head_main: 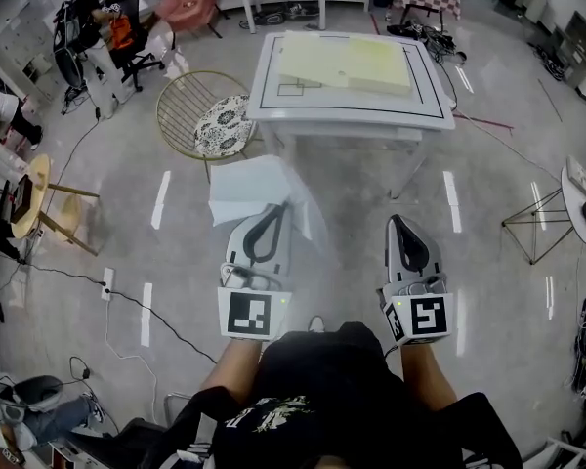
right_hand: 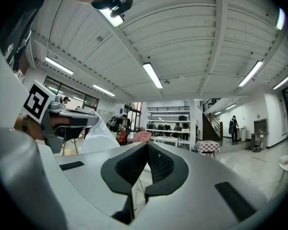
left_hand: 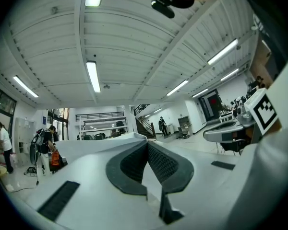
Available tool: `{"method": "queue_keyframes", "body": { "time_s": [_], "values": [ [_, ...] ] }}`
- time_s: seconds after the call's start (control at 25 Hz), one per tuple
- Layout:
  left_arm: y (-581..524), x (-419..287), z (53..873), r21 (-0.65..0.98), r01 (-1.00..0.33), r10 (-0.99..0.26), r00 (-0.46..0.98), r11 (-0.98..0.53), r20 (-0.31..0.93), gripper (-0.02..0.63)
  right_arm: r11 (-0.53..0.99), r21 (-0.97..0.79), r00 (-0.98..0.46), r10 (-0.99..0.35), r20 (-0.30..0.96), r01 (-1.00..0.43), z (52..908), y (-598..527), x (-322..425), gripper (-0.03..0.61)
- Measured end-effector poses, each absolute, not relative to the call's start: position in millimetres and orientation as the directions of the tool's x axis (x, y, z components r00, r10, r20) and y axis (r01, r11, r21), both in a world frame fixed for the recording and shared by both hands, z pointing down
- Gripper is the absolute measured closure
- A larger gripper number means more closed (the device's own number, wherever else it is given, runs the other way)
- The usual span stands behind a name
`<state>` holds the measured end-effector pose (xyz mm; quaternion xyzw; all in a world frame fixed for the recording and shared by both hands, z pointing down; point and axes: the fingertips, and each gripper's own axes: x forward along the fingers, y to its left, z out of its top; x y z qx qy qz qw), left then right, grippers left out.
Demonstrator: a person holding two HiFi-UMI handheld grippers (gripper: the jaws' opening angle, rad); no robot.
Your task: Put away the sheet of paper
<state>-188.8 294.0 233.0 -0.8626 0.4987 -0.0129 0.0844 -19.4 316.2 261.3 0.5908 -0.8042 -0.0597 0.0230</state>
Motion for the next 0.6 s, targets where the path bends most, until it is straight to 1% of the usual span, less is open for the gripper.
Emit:
{"method": "queue_keyframes", "body": {
  "time_s": [0.6],
  "values": [
    [271, -195, 239, -0.175, -0.853, -0.861, 0.506, -0.493, -0.041, 0.614, 0.292, 0.107, -0.297, -0.954, -0.037, -0.951, 269, 283, -26, 0.580]
  ]
}}
